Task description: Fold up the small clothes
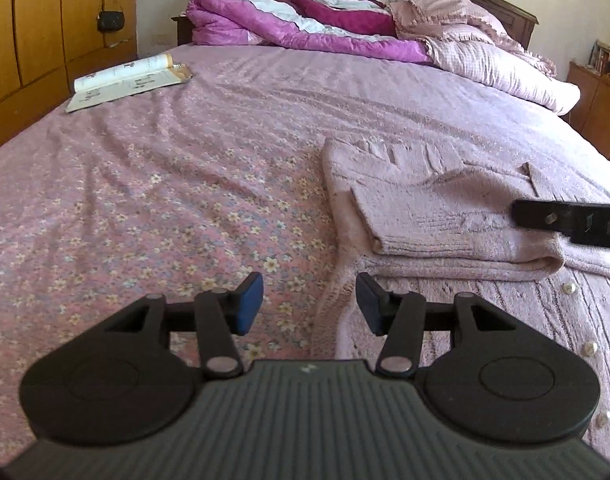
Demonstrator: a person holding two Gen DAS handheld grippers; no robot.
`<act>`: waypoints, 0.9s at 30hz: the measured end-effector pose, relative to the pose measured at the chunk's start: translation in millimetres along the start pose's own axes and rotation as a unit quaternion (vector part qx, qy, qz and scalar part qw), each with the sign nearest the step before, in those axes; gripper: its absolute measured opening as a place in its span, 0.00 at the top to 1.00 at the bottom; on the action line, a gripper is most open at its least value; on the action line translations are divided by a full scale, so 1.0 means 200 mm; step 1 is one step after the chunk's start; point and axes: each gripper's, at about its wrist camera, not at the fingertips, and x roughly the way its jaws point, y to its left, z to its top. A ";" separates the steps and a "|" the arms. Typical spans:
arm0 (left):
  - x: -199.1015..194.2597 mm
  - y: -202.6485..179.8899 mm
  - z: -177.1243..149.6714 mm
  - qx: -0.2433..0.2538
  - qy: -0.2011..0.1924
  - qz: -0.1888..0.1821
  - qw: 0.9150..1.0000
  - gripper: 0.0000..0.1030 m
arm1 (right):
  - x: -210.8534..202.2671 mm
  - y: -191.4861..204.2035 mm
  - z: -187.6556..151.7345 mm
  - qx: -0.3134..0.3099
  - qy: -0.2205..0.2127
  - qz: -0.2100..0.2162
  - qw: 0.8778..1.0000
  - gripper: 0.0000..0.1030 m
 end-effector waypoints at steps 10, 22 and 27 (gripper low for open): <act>-0.02 0.10 -0.04 -0.014 0.016 0.026 0.999 0.48 | 0.13 0.30 -0.04 -0.022 0.025 0.082 0.996 0.32; -0.05 0.16 -0.06 -0.026 0.015 0.027 0.999 0.48 | 0.34 0.47 -0.07 -0.057 0.030 0.058 0.996 0.41; -0.06 0.15 -0.04 -0.021 0.007 0.022 1.000 0.48 | 0.34 0.41 -0.08 -0.051 0.016 0.050 0.997 0.90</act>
